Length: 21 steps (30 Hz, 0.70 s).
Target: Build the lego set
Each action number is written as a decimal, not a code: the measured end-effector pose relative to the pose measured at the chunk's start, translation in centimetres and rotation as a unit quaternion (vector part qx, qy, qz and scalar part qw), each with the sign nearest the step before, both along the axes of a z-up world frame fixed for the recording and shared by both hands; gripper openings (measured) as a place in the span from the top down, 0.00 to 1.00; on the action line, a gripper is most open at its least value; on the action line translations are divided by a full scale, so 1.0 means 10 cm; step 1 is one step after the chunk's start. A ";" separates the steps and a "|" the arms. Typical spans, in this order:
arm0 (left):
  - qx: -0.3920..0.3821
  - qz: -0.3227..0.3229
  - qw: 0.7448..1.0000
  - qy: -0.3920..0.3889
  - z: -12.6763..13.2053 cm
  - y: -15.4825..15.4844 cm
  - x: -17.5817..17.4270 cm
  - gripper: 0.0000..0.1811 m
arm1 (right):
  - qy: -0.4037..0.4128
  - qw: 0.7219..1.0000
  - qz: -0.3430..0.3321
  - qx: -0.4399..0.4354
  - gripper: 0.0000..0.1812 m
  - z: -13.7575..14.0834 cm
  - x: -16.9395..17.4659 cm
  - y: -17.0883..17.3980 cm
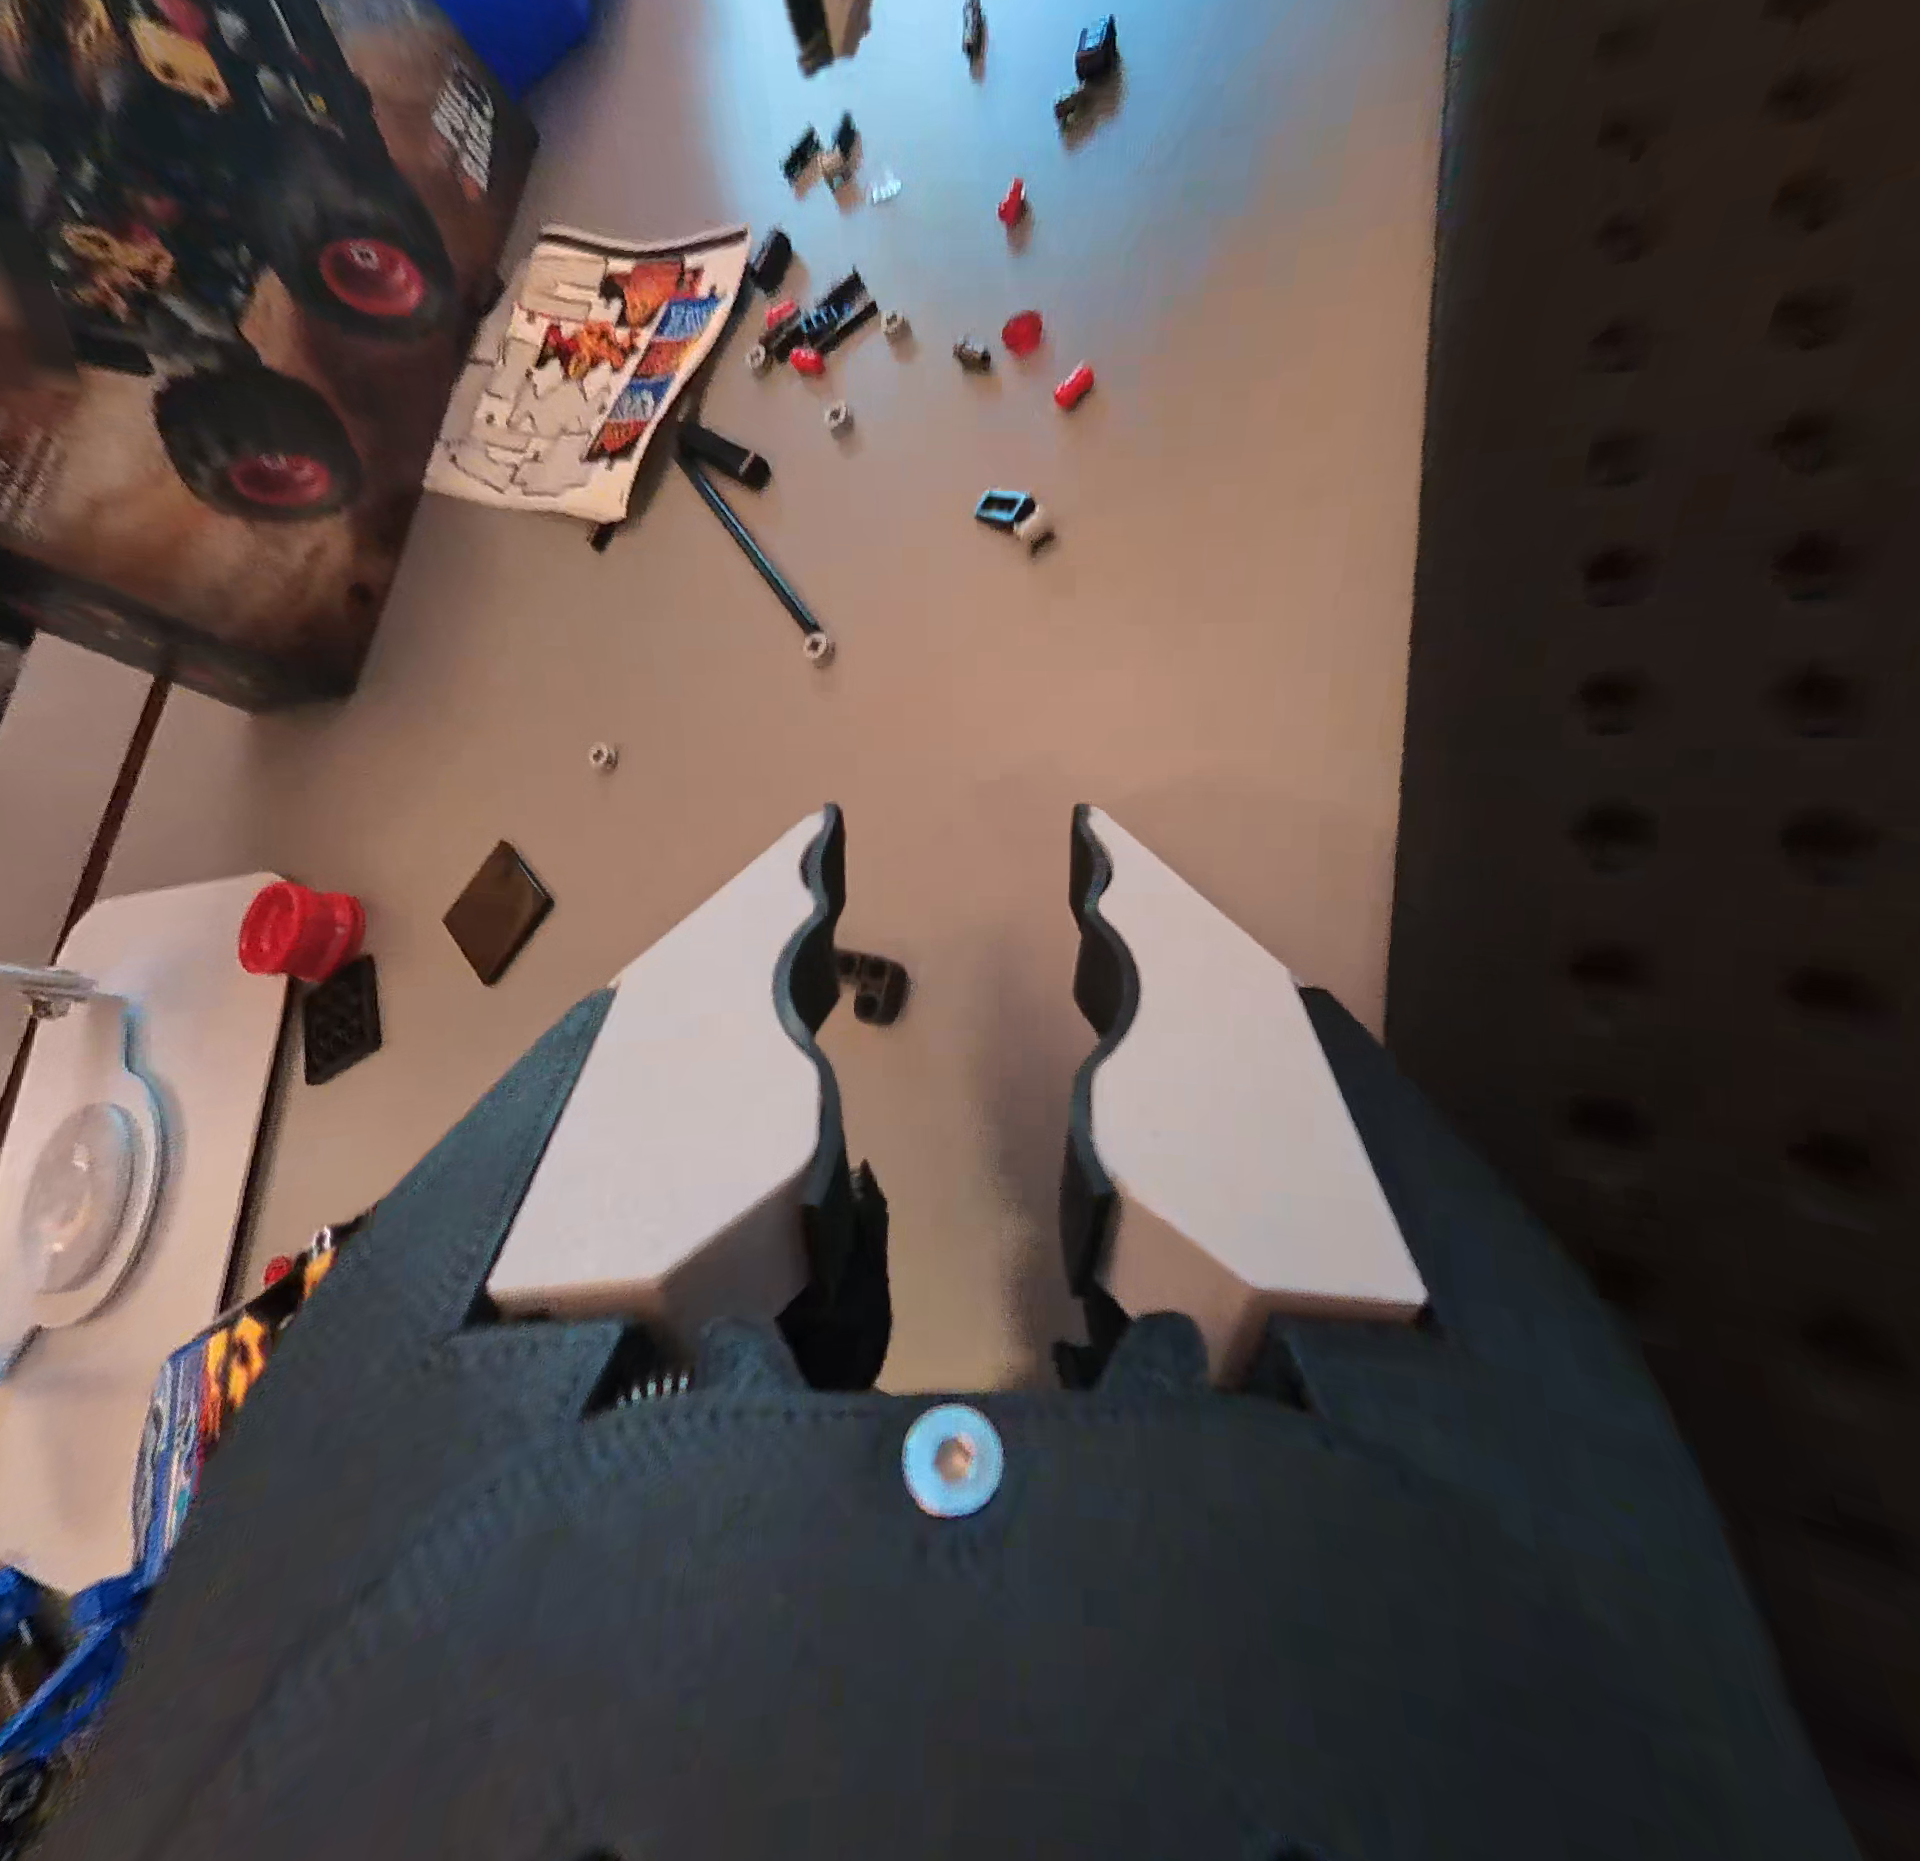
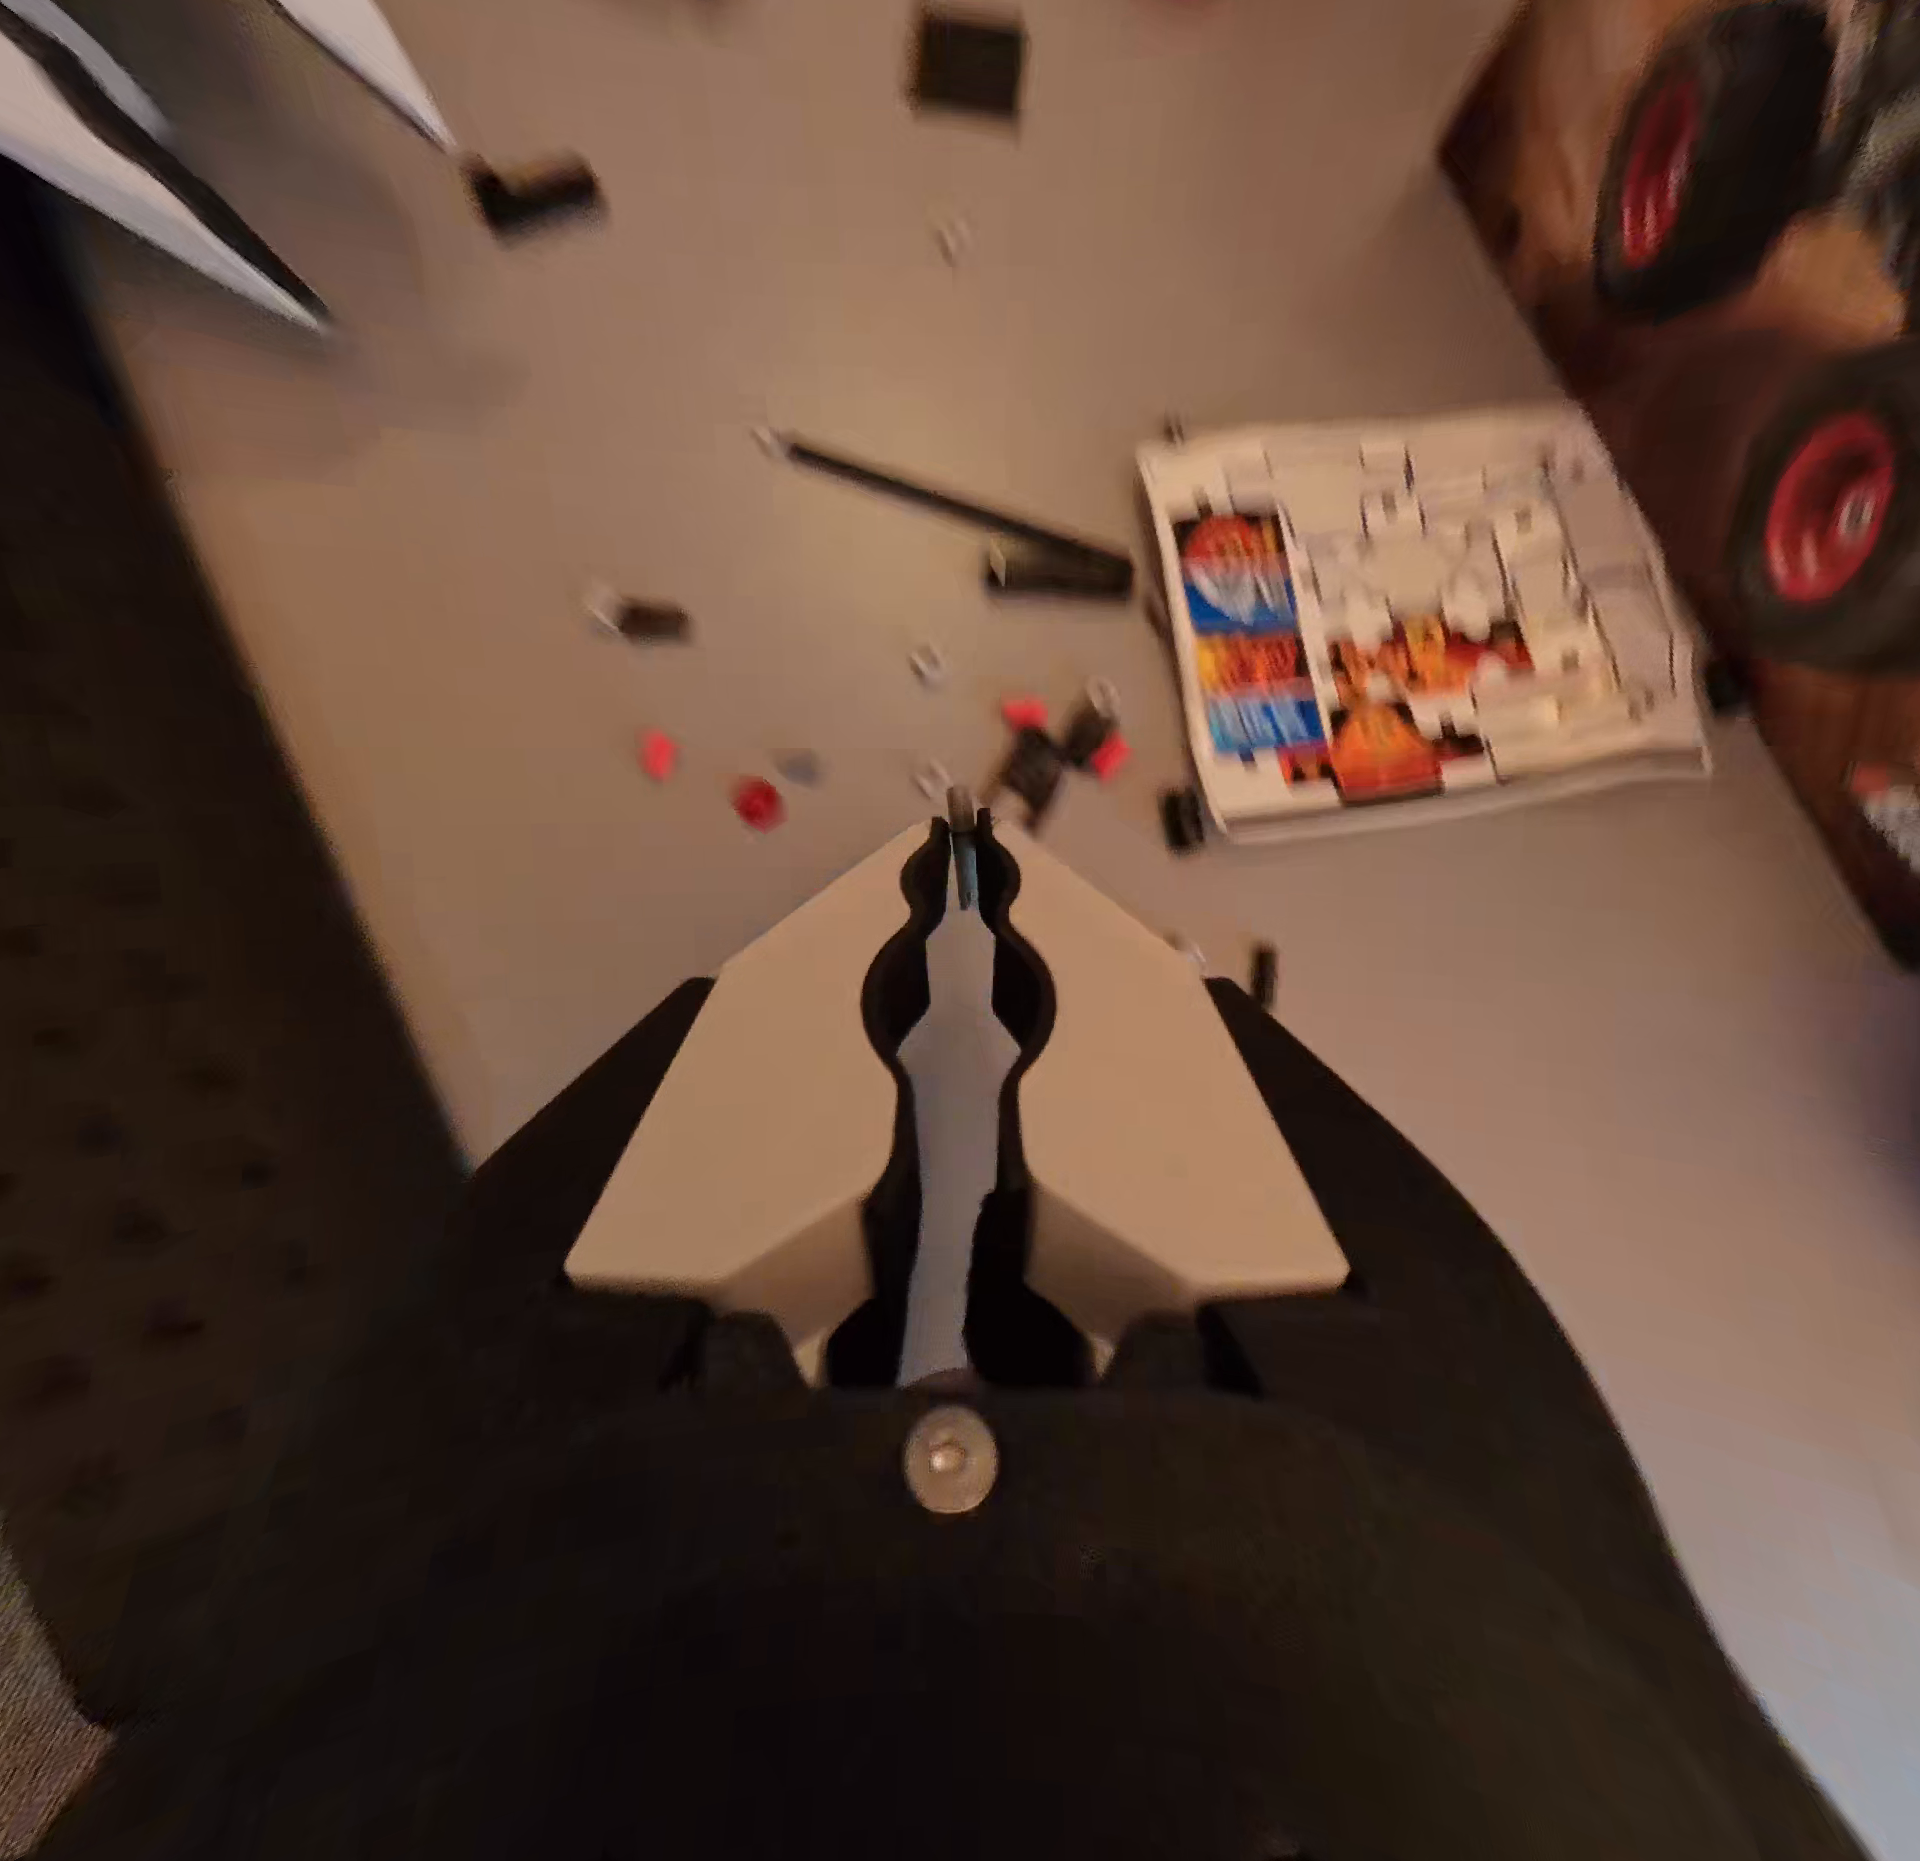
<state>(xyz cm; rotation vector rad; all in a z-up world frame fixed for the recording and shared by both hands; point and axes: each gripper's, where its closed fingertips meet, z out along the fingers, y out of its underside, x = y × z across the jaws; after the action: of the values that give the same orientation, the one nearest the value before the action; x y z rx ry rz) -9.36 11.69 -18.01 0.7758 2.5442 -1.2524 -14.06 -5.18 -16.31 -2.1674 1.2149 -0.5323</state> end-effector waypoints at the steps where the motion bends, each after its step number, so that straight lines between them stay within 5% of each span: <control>1: -0.007 0.000 1.000 0.001 0.02 -0.02 -0.01 0.77 | -0.018 1.000 0.010 0.012 0.98 0.13 0.04 0.16; 10: -0.125 0.031 0.991 -0.034 0.47 -0.09 0.14 0.80 | -0.044 0.983 0.119 0.134 0.98 0.48 0.42 1.30; 21: -0.168 -0.005 0.975 -0.147 0.60 -0.10 0.03 0.88 | 0.001 0.968 0.150 0.203 0.98 0.41 0.45 1.64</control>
<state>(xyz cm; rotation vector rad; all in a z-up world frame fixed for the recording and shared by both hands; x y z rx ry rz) -9.09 10.65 -12.03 0.8250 2.0289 -1.4029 -9.53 11.18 -12.17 -1.9444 0.8793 -0.1353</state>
